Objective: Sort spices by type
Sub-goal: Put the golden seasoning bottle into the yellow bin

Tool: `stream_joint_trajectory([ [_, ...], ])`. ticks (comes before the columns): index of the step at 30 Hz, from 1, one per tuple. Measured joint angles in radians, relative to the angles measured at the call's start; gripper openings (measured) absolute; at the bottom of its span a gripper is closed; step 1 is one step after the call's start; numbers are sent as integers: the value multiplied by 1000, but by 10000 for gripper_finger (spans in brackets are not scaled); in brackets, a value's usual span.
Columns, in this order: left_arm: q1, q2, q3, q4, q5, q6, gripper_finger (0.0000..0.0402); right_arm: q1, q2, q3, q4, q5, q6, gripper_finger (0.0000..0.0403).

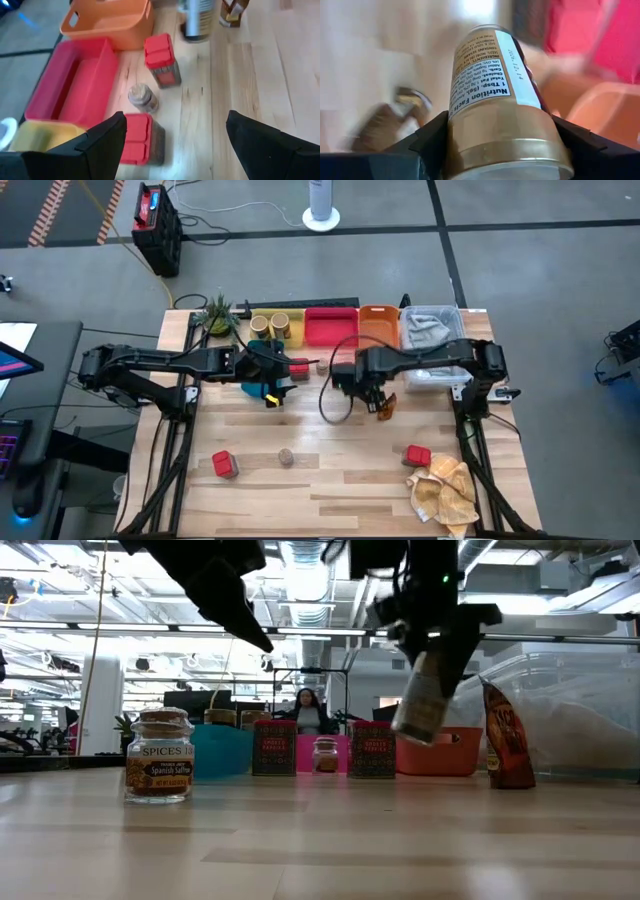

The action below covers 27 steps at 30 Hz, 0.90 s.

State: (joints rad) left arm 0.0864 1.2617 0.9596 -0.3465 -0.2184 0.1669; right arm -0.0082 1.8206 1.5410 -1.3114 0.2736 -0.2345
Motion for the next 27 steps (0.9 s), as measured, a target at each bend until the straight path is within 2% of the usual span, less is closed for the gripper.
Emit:
stream_joint_trajectory([
  [5, 0, 0, 0, -26, 8, -30, 327, 111, 0, 0, 72, 49, -80, 302],
  [9, 0, 0, 0, -24, 54, -45, 327, 187, 0, 0, 119, 114, -166, 302],
  [13, 0, 0, 0, -24, 112, -70, 327, 246, 0, 0, 135, 125, -215, 302],
  [18, 0, 0, 0, -25, 136, -102, 327, 288, 0, 0, 133, 115, -159, 302],
  [27, 0, 0, 0, 0, 132, -111, 327, 297, 0, 0, 95, -14, 4, 303],
])
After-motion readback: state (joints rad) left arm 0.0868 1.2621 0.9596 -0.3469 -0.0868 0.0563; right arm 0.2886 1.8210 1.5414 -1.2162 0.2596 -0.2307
